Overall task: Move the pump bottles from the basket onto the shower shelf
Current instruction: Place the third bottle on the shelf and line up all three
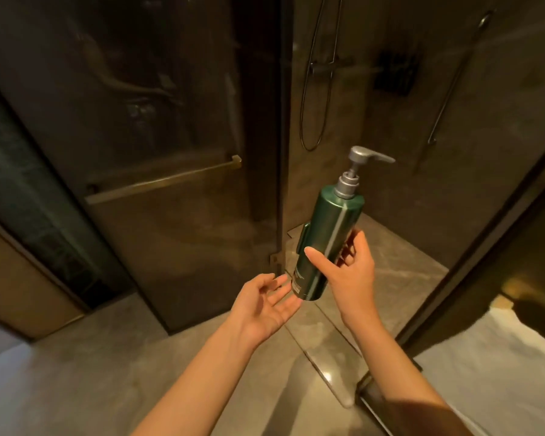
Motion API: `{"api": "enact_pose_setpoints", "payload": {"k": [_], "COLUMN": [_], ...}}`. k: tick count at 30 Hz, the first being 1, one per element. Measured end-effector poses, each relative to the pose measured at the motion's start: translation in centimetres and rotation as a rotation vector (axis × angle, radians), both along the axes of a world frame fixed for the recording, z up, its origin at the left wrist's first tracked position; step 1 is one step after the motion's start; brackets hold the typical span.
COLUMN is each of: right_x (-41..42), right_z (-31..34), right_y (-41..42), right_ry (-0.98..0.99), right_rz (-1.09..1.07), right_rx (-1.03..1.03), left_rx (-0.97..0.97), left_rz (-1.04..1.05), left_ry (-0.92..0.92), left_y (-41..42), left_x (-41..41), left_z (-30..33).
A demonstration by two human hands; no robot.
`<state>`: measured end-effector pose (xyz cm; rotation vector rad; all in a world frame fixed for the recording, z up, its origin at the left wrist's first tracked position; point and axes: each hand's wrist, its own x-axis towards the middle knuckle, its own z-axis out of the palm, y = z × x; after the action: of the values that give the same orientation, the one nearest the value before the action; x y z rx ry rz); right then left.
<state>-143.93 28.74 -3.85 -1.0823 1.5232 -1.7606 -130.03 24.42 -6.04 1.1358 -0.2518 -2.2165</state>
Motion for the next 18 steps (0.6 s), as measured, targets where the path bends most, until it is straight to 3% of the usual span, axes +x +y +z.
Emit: {"api": "enact_pose_setpoints", "payload": {"k": [8, 18], "right_x": [-8.2, -17.4], "right_z": [2.8, 6.7], "right_y": [-12.5, -30.3], "right_ry": [0.022, 0.116], "right_rz": [0.011, -0.109], "right_rx": [-0.035, -0.085], "left_rx": [-0.02, -0.111], "left_rz": [0.032, -0.073], "left_ry": [-0.007, 0.088], "left_y": [-11.8, -31.1], "left_x": [-8.0, -18.1], "left_z": [2.5, 5.4]}}
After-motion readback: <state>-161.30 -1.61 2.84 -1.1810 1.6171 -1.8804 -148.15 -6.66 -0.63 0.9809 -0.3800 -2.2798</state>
